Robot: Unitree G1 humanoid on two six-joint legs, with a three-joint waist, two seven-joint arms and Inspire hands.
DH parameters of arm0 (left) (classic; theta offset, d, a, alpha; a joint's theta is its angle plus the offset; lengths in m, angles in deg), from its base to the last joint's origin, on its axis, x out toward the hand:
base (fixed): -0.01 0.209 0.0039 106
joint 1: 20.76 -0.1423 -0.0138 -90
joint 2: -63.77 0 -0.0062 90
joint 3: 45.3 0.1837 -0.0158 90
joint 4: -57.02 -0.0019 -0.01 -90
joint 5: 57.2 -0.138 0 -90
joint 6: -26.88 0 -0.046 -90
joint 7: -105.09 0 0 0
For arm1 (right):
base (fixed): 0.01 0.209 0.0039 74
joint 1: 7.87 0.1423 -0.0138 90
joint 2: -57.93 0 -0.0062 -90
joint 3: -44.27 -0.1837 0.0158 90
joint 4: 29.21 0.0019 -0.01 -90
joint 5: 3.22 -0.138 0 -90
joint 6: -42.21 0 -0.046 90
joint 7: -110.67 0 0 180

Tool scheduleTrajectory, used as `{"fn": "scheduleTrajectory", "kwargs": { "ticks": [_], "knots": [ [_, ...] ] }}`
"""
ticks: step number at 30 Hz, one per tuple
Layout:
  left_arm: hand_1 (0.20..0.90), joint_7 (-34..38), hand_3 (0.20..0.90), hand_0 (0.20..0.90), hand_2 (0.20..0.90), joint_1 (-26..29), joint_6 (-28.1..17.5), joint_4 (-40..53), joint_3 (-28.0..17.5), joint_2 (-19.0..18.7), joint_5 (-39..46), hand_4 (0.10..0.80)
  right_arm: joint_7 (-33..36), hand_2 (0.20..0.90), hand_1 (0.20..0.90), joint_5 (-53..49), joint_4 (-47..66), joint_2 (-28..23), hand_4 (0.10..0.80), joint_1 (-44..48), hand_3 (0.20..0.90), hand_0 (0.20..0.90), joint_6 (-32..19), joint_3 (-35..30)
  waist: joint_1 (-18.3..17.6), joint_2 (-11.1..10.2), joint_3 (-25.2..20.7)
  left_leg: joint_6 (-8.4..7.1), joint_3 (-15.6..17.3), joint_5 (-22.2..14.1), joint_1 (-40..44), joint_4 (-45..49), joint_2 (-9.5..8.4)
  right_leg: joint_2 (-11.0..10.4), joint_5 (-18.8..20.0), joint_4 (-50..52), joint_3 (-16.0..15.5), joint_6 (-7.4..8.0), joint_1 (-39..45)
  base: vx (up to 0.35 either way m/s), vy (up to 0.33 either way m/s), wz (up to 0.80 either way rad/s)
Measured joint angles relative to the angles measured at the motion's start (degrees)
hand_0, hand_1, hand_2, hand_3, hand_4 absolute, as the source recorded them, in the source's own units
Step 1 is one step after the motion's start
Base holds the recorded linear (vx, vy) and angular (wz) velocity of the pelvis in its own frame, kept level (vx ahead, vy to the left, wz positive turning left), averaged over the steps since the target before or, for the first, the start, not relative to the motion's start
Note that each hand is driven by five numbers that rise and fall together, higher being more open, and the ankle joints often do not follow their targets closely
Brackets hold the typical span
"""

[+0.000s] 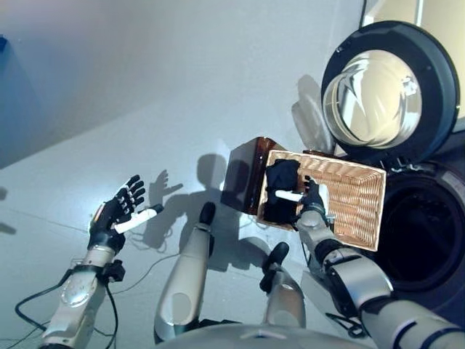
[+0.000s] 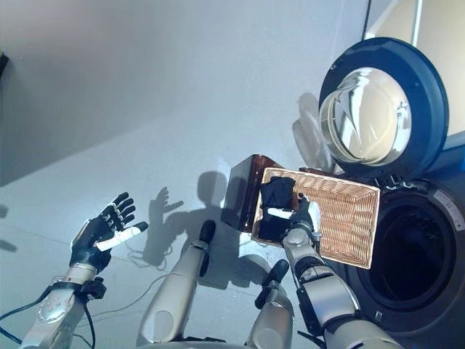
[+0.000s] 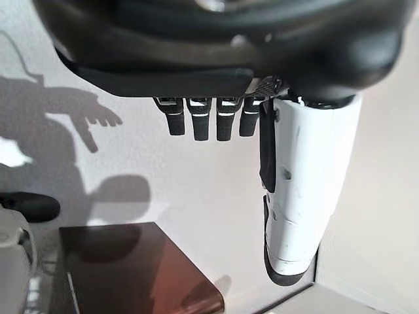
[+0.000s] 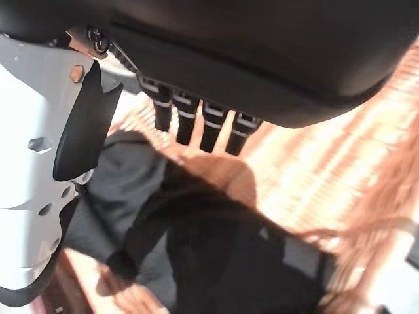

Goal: Pick up the clothes and place them into the washing machine

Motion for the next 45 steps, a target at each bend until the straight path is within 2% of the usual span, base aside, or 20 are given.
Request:
{"fn": "scheduleTrajectory", "kwargs": {
  "ticks": [4,7,15,23,30,31,34,45],
  "knots": [
    [0.900,-0.08,0.900,0.900,0.900,-0.05,-0.01,1.85,0.10,-0.03,0.19,0.800,0.03,0.900,0.900,-0.03,-1.12,-1.39,0.800,2.61,0.900,0.900,-0.03,-0.05,-0.15,2.47,1.37,0.02,0.06,-0.01,-0.89,0.21,-0.48,-0.57,-0.01,0.39,-0.41,0.00,-0.27,-0.030,0.021,0.09],
    [0.900,-0.10,0.900,0.900,0.900,0.08,-0.57,2.56,0.11,-0.06,0.42,0.800,0.25,0.900,0.900,-0.39,-1.22,-2.19,0.800,3.39,0.900,0.900,-0.04,-0.27,0.11,3.26,1.92,0.18,0.13,0.00,-2.46,0.93,-0.58,-0.78,-0.08,1.08,-0.47,-0.03,-1.69,-0.034,0.023,0.04],
    [0.900,0.10,0.900,0.900,0.900,0.53,-0.68,3.60,0.60,-0.93,0.90,0.800,2.40,0.900,0.900,-2.58,-1.21,-2.17,0.800,4.53,0.900,0.900,-0.15,-0.50,-0.19,3.89,2.88,0.29,0.05,-0.05,-3.82,2.02,-1.31,-1.87,-1.02,3.77,-0.34,-0.06,-3.42,-0.014,0.017,0.04],
    [0.900,0.54,0.900,0.900,0.900,0.51,-0.72,4.74,0.74,-1.04,0.93,0.800,5.47,0.900,0.900,-1.91,-3.32,0.71,0.800,5.95,0.900,0.900,-0.06,-0.48,-0.19,4.04,2.95,0.31,0.01,-0.05,-4.16,2.25,-1.33,-2.11,-1.56,5.10,0.10,-0.01,-4.42,-0.002,0.005,-0.01],
    [0.900,1.82,0.900,0.900,0.900,0.60,-0.85,5.09,1.38,-1.12,0.91,0.800,7.31,0.900,0.900,-1.90,-3.38,1.02,0.800,6.62,0.900,0.900,0.01,-0.48,-0.17,4.48,3.17,0.30,0.00,-0.05,-5.07,2.64,-1.38,-2.34,-2.02,6.19,0.17,-0.22,-5.67,-0.002,0.002,0.01],
    [0.900,1.90,0.900,0.900,0.900,0.60,-0.85,5.10,1.41,-1.13,0.91,0.800,7.34,0.661,0.661,-1.91,-3.38,1.02,0.629,6.68,0.661,0.661,0.02,-0.48,-0.10,4.48,3.17,0.31,0.06,-0.05,-5.10,2.64,-1.39,-2.47,-2.22,6.62,0.26,-0.50,-5.96,-0.033,0.019,-0.02],
    [0.900,2.36,0.900,0.900,0.900,0.59,-0.86,5.29,1.44,-1.32,0.91,0.800,7.48,0.200,0.200,-1.91,-3.41,0.90,0.300,6.89,0.200,0.200,0.03,-0.49,-0.24,4.61,3.23,0.31,0.11,-0.05,-5.16,2.83,-1.44,-2.70,-2.73,7.66,0.40,-0.70,-6.47,-0.036,0.027,-0.01],
    [0.900,2.54,0.900,0.900,0.900,0.66,-1.08,6.83,2.46,-3.15,0.92,0.800,7.29,0.200,0.200,-2.02,-3.42,-0.66,0.300,8.01,0.200,0.200,0.08,-1.87,-0.22,5.38,3.61,0.50,0.13,0.11,-7.15,3.89,-1.35,-3.04,-3.66,10.02,0.77,-0.39,-9.12,-0.004,0.003,0.00]
  ]
}}
